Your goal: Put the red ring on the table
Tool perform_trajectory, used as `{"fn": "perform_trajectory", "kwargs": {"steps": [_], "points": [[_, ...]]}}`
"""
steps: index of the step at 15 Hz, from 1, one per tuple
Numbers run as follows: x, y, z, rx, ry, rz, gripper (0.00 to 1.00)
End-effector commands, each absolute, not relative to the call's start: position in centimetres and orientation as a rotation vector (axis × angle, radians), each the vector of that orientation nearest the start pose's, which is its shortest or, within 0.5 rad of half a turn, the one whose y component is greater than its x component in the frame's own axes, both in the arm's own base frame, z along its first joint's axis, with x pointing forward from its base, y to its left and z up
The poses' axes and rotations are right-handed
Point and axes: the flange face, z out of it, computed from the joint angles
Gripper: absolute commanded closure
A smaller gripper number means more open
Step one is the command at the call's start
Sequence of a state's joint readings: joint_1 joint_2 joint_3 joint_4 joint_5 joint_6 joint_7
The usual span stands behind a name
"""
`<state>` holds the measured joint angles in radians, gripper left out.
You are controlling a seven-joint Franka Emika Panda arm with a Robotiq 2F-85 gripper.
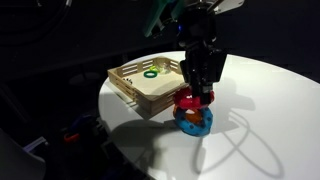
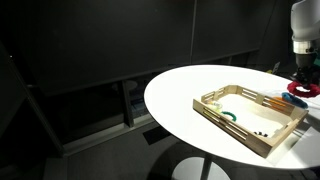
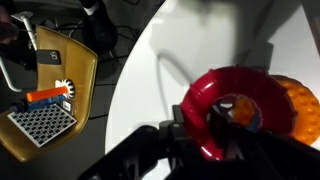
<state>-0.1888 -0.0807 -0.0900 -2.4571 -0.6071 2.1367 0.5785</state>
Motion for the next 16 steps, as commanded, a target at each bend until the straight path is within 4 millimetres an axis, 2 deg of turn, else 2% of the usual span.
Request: {"fn": "perform_trajectory", "kwargs": {"steps": [1, 6, 7, 11, 16], "points": [[42.6, -14.1, 30.9, -3.498, 0.857, 0.289, 0.43], [42.6, -13.4, 31.3, -3.497, 0.83, 0.311, 0.05], [42.6, -13.2, 31.4, -3.491, 0.827, 0.316, 0.01], [42.7, -12.0, 32.3, -3.392, 0.789, 0.36, 0.0], [42.9, -10.4, 34.8, -3.317, 0.722, 0.377, 0.0]]}}
